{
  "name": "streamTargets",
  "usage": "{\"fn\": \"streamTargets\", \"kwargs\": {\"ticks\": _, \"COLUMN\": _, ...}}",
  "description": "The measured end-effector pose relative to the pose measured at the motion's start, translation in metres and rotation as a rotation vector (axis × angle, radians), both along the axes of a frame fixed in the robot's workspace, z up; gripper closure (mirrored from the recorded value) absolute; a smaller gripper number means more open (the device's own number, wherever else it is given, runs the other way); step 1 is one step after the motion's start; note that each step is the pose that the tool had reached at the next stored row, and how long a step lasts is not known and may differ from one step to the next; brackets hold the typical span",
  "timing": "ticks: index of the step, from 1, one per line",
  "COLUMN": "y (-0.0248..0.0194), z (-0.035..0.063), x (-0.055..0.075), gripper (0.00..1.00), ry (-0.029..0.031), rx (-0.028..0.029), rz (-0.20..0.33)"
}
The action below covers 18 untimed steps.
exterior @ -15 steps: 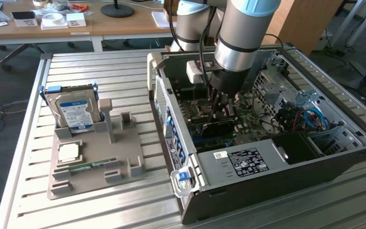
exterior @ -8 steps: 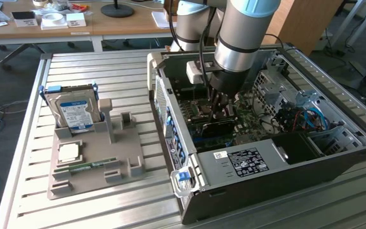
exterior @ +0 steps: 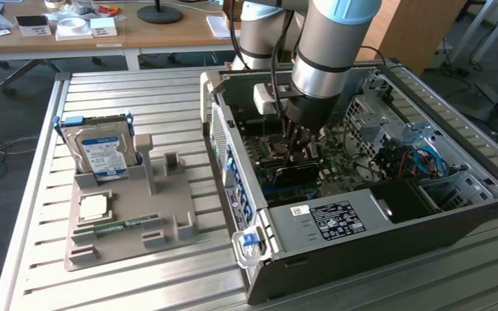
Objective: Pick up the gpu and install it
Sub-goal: 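Press down on the gpu until it lock into place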
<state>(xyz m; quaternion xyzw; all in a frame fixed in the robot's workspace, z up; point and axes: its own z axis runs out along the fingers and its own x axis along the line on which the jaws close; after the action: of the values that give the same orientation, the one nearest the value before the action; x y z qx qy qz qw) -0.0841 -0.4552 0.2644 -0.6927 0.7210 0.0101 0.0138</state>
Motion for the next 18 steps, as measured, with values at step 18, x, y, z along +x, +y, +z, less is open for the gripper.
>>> {"fn": "streamTargets", "kwargs": {"ticks": 18, "y": 0.0, "z": -0.0021, "x": -0.002, "gripper": 0.89, "ry": 0.0001, "rx": 0.0, "rz": 0.0}}
